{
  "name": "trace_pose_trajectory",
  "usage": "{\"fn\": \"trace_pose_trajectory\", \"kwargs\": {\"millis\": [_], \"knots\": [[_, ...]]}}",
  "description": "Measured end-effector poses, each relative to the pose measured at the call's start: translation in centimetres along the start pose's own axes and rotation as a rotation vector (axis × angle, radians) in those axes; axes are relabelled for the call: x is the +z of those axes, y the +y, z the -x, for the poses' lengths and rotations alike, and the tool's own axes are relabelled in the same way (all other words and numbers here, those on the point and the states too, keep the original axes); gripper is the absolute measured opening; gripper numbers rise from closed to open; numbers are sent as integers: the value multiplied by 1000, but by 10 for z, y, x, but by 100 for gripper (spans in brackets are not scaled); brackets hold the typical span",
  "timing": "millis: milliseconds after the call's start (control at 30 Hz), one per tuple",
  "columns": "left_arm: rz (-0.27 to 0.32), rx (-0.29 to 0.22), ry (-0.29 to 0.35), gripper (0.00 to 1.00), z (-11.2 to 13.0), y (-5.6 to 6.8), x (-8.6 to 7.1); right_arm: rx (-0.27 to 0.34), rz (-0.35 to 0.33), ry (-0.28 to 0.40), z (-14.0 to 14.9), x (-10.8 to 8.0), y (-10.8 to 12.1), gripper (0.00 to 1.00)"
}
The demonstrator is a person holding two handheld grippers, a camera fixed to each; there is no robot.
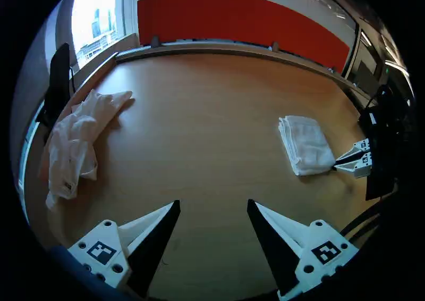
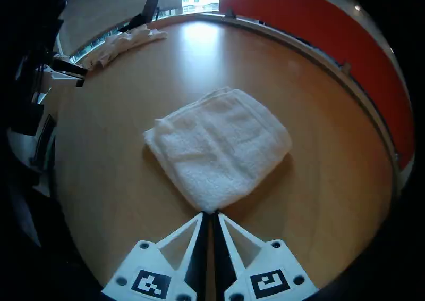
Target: Fold towel
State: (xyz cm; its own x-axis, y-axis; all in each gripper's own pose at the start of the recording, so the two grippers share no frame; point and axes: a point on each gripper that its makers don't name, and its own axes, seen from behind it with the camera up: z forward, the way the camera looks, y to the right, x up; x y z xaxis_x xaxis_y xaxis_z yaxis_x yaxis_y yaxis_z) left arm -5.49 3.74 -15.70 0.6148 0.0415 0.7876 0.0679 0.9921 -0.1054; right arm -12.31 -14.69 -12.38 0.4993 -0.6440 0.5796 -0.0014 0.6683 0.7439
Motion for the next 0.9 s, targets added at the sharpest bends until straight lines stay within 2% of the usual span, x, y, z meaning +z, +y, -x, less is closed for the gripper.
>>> {"fn": "trace_pose_trajectory", "kwargs": {"millis": [200,400,900], "knots": [[0,4,-1,94,3,-1,3,14,-3,16,-13,-9,3,5],[-4,13,-1,94,2,-3,4,17,-2,49,-39,-22,8,5],[-9,39,42,94,-18,1,-3,-45,5,143,-120,-58,22,5]]}}
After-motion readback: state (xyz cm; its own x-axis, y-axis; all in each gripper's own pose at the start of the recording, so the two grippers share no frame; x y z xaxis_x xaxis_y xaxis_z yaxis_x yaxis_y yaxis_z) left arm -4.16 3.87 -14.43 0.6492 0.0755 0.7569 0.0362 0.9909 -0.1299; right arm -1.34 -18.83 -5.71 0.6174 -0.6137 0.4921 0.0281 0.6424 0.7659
